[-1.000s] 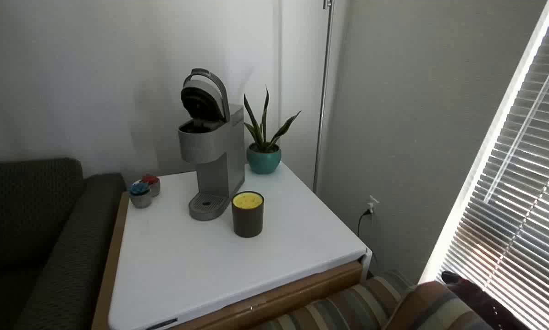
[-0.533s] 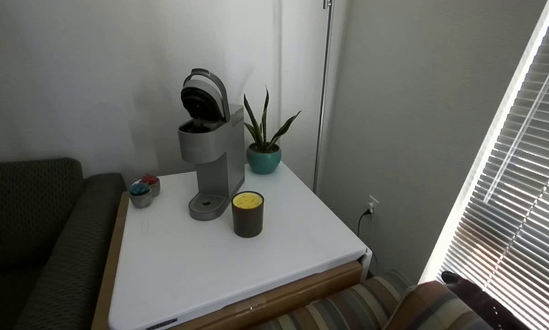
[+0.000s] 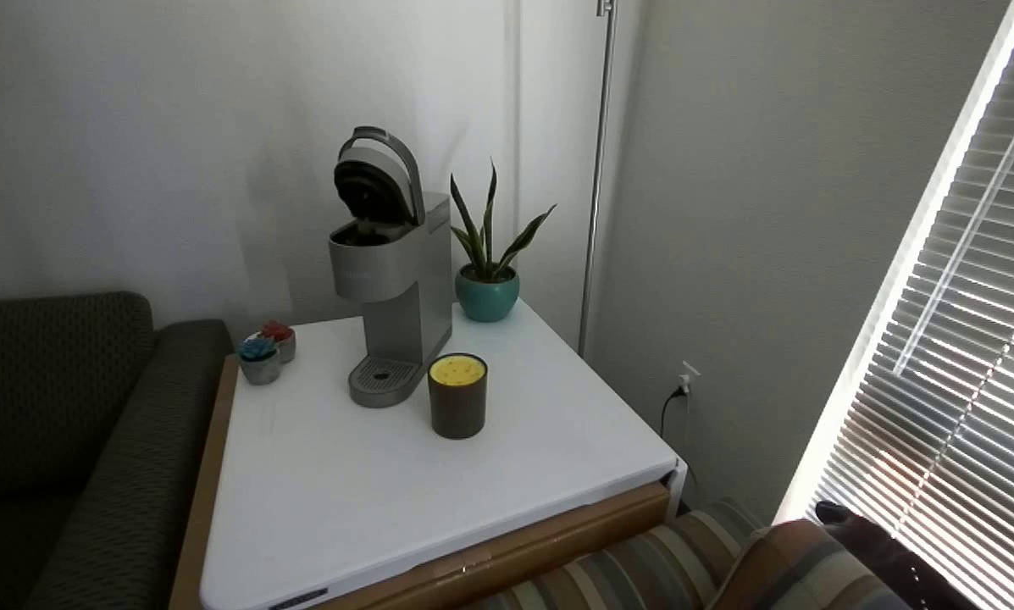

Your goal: Close the grey coffeemaker's chamber

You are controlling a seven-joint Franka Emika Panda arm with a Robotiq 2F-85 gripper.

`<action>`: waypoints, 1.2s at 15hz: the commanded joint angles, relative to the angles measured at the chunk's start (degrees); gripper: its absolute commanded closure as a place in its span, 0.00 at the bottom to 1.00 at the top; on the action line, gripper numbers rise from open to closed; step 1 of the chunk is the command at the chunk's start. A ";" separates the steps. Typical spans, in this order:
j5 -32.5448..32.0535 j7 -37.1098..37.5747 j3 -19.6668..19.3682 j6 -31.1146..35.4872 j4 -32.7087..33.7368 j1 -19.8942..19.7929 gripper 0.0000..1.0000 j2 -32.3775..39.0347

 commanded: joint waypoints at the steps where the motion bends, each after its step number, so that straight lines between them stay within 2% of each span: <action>1: 0.34 -0.37 0.85 -0.14 0.10 -1.02 0.00 0.10; 14: 0.34 -0.37 0.85 -0.14 0.10 -1.02 0.00 0.10; 15: -0.65 1.13 1.46 -1.74 0.57 -1.37 0.00 0.31; 18: -1.31 4.10 2.25 -0.96 2.73 -1.75 0.00 3.08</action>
